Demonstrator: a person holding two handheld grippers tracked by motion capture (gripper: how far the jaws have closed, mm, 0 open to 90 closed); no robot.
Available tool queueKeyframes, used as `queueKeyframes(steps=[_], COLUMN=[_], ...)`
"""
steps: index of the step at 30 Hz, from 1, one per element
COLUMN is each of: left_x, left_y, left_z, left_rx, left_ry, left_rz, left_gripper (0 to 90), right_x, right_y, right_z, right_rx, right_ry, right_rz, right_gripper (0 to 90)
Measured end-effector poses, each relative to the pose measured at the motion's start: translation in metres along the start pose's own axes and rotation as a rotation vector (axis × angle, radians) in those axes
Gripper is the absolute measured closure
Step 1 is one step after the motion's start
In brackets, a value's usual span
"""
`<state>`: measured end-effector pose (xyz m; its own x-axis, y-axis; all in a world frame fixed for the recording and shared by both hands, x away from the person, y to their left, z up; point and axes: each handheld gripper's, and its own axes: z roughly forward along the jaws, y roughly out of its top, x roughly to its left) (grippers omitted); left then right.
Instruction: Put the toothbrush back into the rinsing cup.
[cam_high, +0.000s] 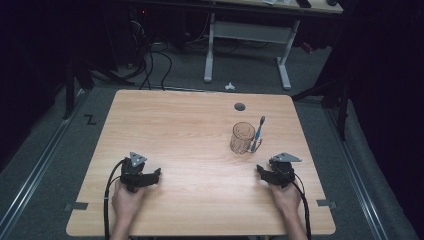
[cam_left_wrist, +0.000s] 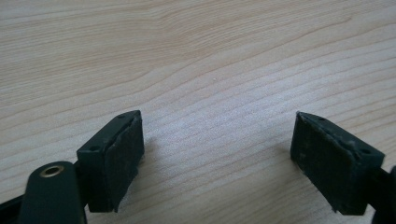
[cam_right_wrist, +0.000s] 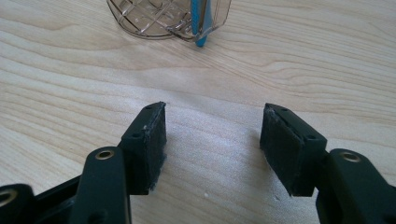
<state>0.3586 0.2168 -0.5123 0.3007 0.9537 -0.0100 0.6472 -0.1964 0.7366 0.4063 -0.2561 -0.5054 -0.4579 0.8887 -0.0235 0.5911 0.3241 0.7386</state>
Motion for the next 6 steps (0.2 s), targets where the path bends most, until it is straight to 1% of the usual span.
queueKeyframes(steps=[3,6], left_x=[0.0,0.0], left_y=[0.0,0.0], left_z=[0.0,0.0], left_rx=[0.0,0.0], left_ry=[0.0,0.0], left_rz=[0.0,-0.001], left_gripper=[18.0,18.1], right_x=[0.0003,0.0022], right_y=[0.0,-0.0002], right_z=[0.0,-0.0002], right_rx=[0.001,-0.001], right_ry=[-0.003,-0.016], right_rz=[0.004,0.008], right_gripper=[40.7,41.3])
